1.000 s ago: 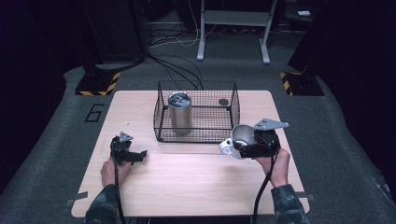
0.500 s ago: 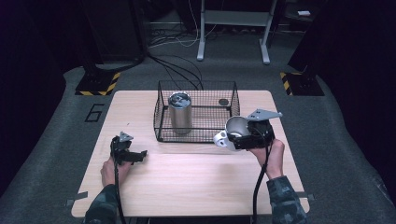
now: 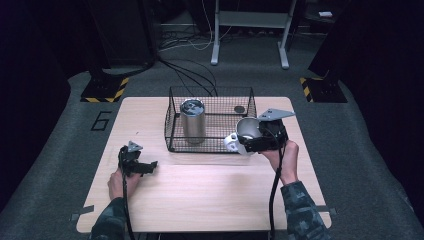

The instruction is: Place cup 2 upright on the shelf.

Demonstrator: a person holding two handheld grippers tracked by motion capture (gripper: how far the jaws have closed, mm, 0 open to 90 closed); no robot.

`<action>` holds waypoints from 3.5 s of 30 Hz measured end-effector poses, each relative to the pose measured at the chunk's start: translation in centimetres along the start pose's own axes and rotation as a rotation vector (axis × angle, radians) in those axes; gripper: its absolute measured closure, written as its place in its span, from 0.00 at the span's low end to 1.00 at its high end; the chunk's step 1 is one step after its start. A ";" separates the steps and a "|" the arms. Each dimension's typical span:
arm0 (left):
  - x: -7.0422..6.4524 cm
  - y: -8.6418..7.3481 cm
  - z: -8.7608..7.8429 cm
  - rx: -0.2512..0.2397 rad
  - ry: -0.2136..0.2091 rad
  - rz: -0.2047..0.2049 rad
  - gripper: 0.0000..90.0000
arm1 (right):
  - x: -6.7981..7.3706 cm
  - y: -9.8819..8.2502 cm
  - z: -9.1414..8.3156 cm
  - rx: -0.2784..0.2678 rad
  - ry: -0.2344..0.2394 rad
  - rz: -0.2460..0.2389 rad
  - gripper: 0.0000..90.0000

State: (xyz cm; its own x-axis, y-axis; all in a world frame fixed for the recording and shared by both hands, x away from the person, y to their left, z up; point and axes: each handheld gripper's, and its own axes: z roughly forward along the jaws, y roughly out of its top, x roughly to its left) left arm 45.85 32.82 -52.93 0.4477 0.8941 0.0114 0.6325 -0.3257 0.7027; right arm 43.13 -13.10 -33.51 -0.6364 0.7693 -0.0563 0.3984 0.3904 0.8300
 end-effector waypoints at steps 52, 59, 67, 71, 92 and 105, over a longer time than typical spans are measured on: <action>0.0 0.0 0.0 0.000 -0.004 0.005 0.00 | -2.1 5.0 8.1 0.067 -0.055 0.010 0.07; 0.1 0.1 0.1 -0.004 -0.001 0.010 0.00 | -2.7 4.8 9.7 0.075 -0.071 0.018 0.07; 0.1 0.1 0.1 -0.005 0.000 0.011 0.00 | -2.8 4.5 11.1 0.085 -0.070 0.037 0.07; 0.1 0.1 0.1 -0.005 0.003 0.015 0.00 | -2.7 4.4 11.8 0.094 -0.077 0.038 0.06; 0.1 0.1 0.1 -0.001 0.001 0.016 0.00 | -2.0 3.2 15.1 0.173 -0.075 0.045 0.06; 0.1 0.1 0.1 -0.002 -0.002 0.013 0.00 | -1.9 2.3 16.2 0.221 -0.071 0.054 0.06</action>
State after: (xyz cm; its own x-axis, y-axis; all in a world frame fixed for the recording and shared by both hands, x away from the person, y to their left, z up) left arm 46.00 32.86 -52.92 0.4569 0.8893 0.0189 0.6258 -0.3364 0.7037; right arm 55.99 -5.49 -40.53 -0.5652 0.8227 -0.0606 0.5707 0.4430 0.6914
